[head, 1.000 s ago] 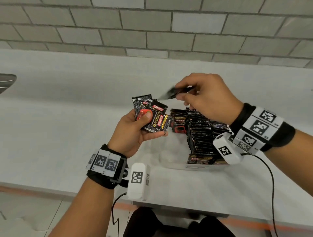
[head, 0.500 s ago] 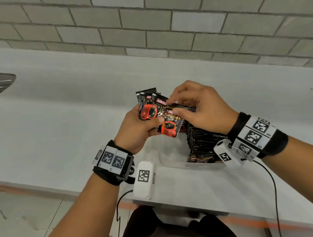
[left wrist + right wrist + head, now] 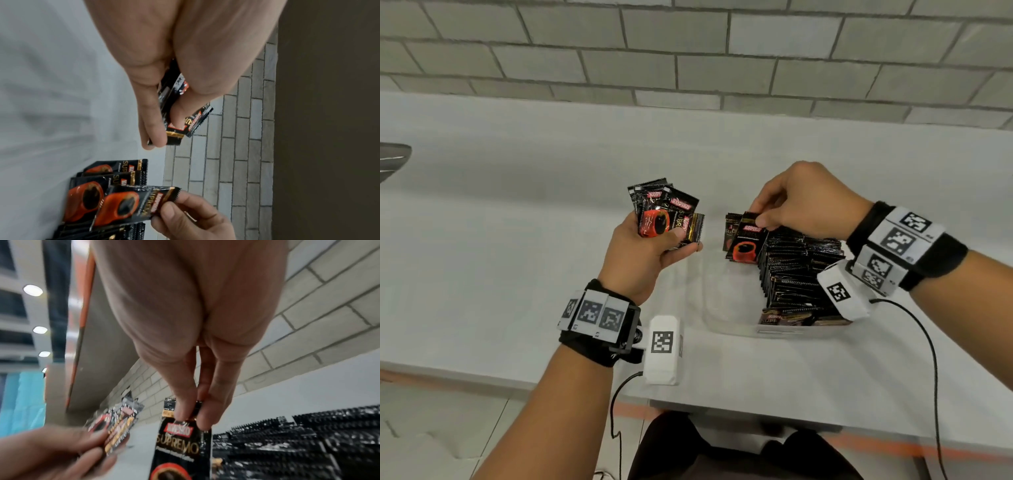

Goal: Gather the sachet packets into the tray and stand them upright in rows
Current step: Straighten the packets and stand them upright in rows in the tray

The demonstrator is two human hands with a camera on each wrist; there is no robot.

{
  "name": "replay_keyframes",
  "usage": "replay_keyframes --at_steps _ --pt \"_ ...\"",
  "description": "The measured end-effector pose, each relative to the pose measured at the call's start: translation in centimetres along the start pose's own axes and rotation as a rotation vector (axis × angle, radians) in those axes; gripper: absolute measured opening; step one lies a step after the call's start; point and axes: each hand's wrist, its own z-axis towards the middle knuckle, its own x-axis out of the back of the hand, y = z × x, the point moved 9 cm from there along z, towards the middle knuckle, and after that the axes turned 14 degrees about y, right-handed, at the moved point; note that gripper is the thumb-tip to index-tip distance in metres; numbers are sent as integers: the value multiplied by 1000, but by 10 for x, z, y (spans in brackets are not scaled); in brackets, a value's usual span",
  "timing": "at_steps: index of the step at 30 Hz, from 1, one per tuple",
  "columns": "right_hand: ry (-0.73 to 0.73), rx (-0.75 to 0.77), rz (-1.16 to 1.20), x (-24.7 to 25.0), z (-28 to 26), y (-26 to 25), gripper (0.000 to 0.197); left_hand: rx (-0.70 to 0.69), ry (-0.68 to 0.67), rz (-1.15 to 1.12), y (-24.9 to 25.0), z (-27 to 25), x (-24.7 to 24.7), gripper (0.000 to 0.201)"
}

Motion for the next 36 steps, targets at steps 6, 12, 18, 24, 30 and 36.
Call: replay_keyframes --at_steps 6,12,18,24,30,36 --pt "-48 177 -209 -24 -1 -12 10 65 -29 41 -10 -2 -9 41" --pt "-72 193 -285 -34 7 -10 12 111 -82 59 -17 -9 -17 41" --pt "-84 185 -300 -33 12 -2 8 105 -98 107 -17 -8 -14 43" --pt "-92 181 -276 -27 10 -3 8 86 -88 105 -17 -8 -12 37" --pt "-23 207 -89 -5 -5 -40 17 78 -109 55 -11 -13 -19 33" --pt "-148 71 276 -9 -28 -48 46 57 -184 -20 -1 -22 -33 43"
